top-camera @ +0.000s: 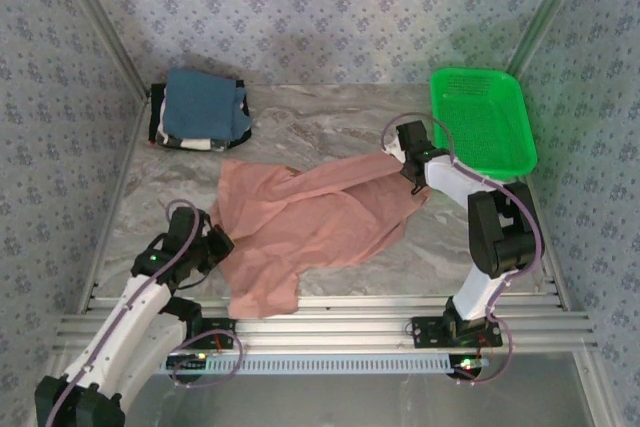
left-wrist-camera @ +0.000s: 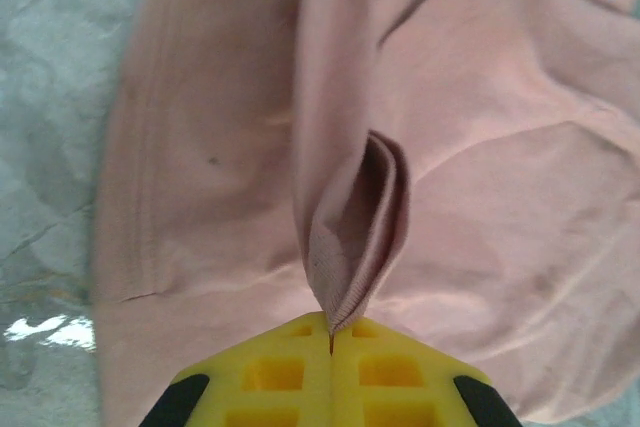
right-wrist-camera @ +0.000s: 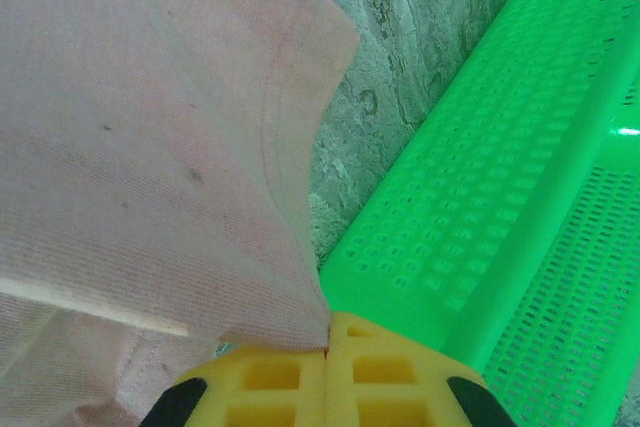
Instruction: Fold and stack the t-shirts
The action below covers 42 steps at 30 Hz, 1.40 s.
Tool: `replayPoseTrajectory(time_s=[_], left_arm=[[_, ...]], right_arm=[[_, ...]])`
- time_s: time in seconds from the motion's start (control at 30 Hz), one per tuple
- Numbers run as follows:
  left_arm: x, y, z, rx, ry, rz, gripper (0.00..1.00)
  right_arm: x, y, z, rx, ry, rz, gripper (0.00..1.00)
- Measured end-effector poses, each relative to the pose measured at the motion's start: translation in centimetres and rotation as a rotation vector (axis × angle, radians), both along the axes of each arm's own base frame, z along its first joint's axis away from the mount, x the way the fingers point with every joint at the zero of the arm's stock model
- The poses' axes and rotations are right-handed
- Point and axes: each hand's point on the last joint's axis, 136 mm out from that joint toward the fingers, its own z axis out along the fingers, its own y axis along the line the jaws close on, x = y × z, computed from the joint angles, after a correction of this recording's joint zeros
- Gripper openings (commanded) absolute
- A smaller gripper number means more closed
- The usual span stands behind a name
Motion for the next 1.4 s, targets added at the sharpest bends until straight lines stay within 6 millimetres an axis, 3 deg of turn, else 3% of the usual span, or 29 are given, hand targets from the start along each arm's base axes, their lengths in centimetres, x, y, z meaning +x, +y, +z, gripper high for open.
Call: replayPoseTrajectory(time_s=[0.07,0.13,0.23,0.37,0.5,0.57,0.67,0.8,0.87,0.97,1.1,1.4], left_arm=[[-0.1,0.4,-0.7,0.019,0.023,0.015,0.01],[-0.1,0.6,-0.7,0.026,0.022,0.027,0.26],[0.2,0.7,-0.3,0.031,0.010,0.038,0.43],[1.6,0.9,3.2,0.049,-0.058,0.037,0.62],[5.2,1.6,8.6,0.049,-0.158,0.069,0.68],[6.9,2.1,9.9,0.050,-0.173,0.076,0.68],[9.9,2.6,9.6,0.055,-0.152,0.063,0.70],[13.3,2.3,5.8,0.050,-0.048,0.011,0.70],[14.5,2.1,4.0,0.052,-0.008,-0.014,0.68],[15.9,2.4,2.2,0.065,0.028,-0.031,0.66],[17.9,3.6,1.4,0.083,0.015,-0.013,0.65],[22.3,3.7,-0.8,0.064,-0.017,-0.008,0.61]], right_arm=[[0.0,0.0,0.0,0.000,0.000,0.000,0.02],[0.0,0.0,0.0,0.004,-0.001,-0.002,0.17],[-0.1,0.1,0.0,0.016,-0.003,-0.003,0.30],[-0.7,0.6,1.5,0.072,-0.034,0.002,0.49],[-1.3,2.0,5.5,0.207,-0.100,0.018,0.55],[-1.1,3.2,8.2,0.313,-0.135,0.014,0.61],[-0.3,5.6,12.4,0.507,-0.182,0.009,0.64],[0.5,8.9,15.1,0.751,-0.122,-0.037,0.58],[1.0,10.2,14.0,0.839,-0.050,-0.084,0.57],[0.8,10.9,9.5,0.914,0.102,-0.203,0.56],[-0.1,11.1,4.3,0.951,0.238,-0.339,0.56],[-0.4,10.5,-0.2,0.991,0.318,-0.531,0.55]])
